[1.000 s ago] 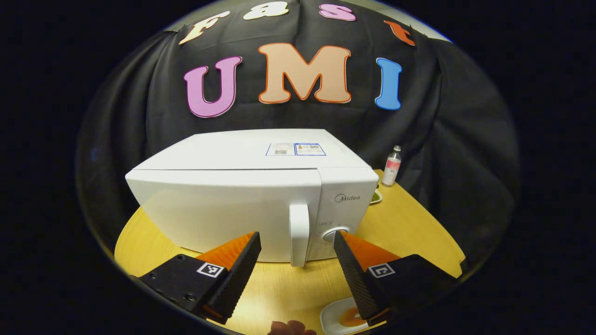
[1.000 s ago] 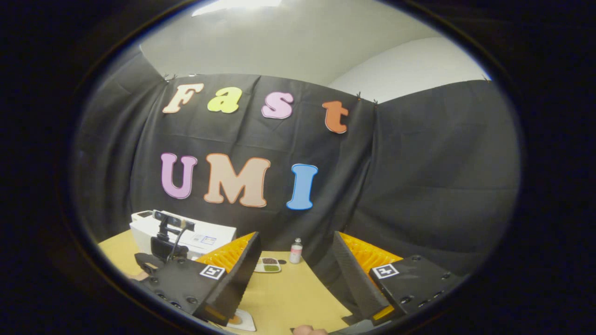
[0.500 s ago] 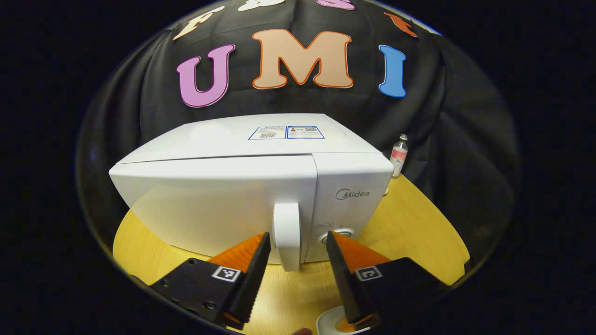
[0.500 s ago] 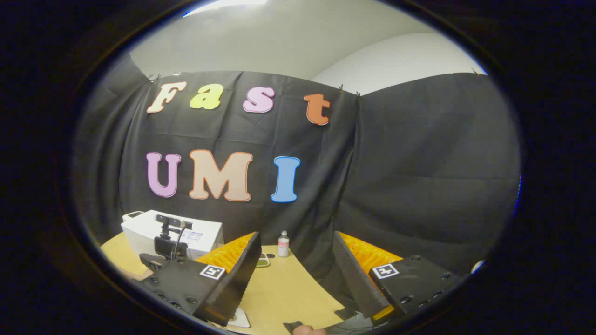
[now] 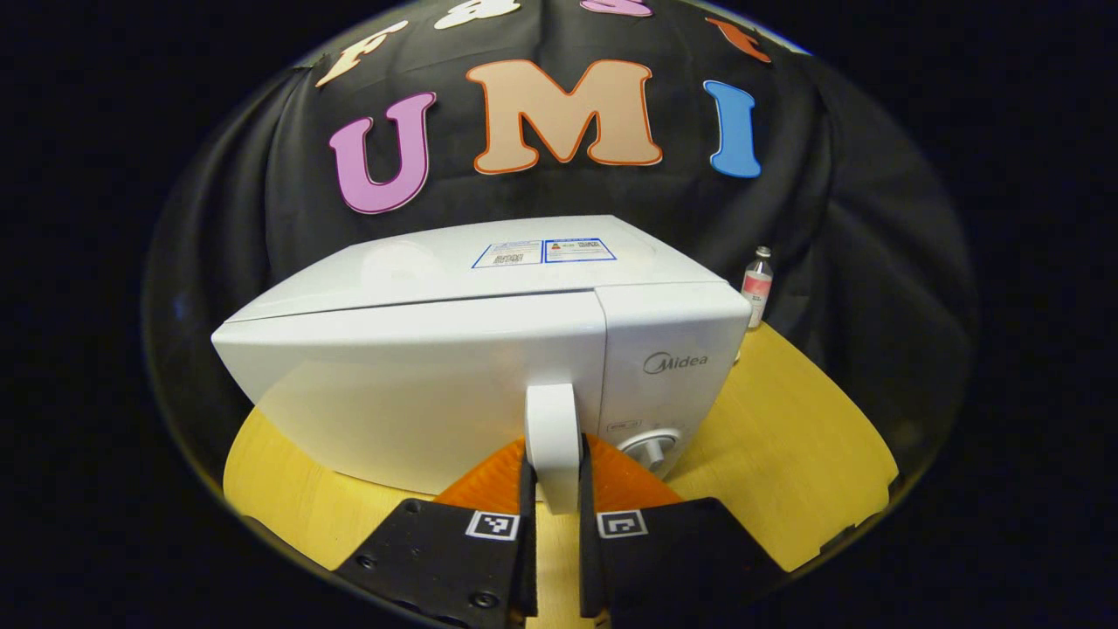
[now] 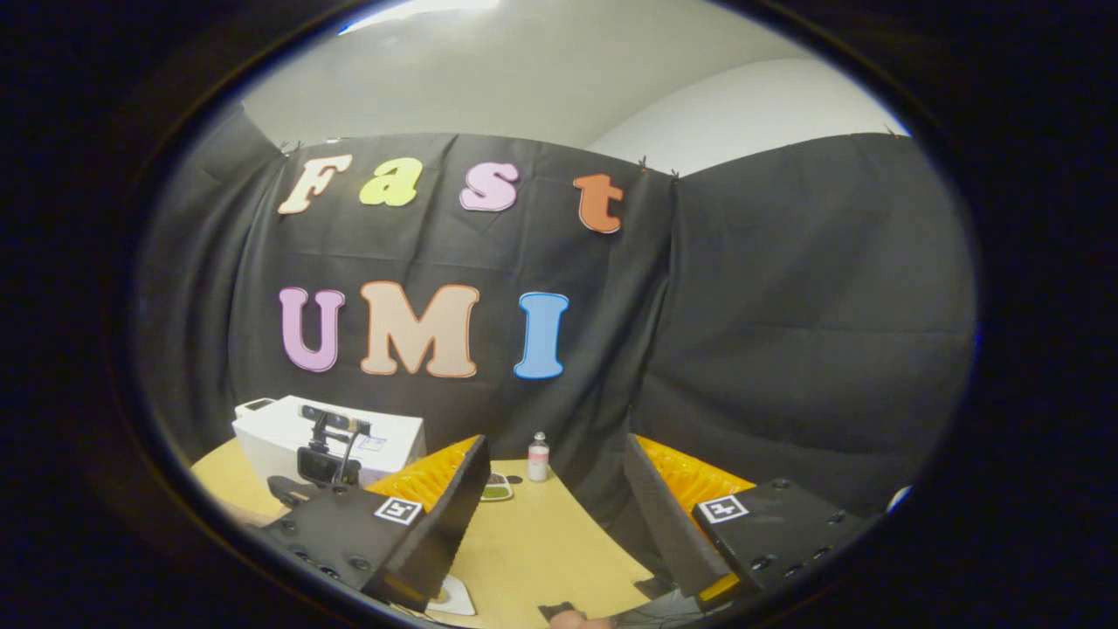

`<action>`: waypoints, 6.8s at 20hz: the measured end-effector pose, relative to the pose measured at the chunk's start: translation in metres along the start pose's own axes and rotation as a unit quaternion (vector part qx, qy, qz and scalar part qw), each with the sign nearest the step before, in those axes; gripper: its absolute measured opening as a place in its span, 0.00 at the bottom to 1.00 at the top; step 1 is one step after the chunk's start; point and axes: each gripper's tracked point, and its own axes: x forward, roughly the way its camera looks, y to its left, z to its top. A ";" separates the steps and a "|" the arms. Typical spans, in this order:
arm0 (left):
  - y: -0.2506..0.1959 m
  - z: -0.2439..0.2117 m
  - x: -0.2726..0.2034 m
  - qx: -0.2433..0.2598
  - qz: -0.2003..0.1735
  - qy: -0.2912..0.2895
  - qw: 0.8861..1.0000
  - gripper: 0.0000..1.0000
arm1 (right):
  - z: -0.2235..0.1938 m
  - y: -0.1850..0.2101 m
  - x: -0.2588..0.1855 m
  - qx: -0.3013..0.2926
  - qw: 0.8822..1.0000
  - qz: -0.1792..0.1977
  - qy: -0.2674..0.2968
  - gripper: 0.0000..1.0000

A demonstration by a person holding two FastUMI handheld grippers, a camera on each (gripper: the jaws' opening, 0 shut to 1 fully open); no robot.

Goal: Open the microwave oven with the left hand, put the food in, and close the microwave oven.

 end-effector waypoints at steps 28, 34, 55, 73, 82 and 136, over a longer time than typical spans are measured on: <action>0.033 -0.063 -0.122 0.038 -0.076 -0.049 0.995 0.04 | -0.023 0.063 0.010 0.029 0.997 0.069 0.023 0.97; 0.071 -0.088 -0.169 0.044 -0.070 -0.051 0.995 0.07 | -0.019 0.096 0.012 0.022 0.994 0.102 0.014 0.96; 0.246 -0.140 -0.253 -0.005 0.037 -0.036 0.999 0.06 | -0.043 0.175 -0.019 -0.043 0.987 0.151 0.009 0.97; 0.309 -0.028 -0.375 -0.024 0.126 -0.156 0.979 0.97 | -0.108 0.212 -0.017 -0.062 0.983 0.169 0.044 0.97; 0.301 0.097 -0.427 -0.029 0.133 -0.261 0.956 0.96 | -0.186 0.222 -0.017 -0.055 0.978 0.176 0.097 0.98; 0.266 0.129 -0.350 -0.067 0.098 -0.212 0.970 0.96 | -0.401 0.301 0.010 0.169 0.870 0.191 0.422 0.53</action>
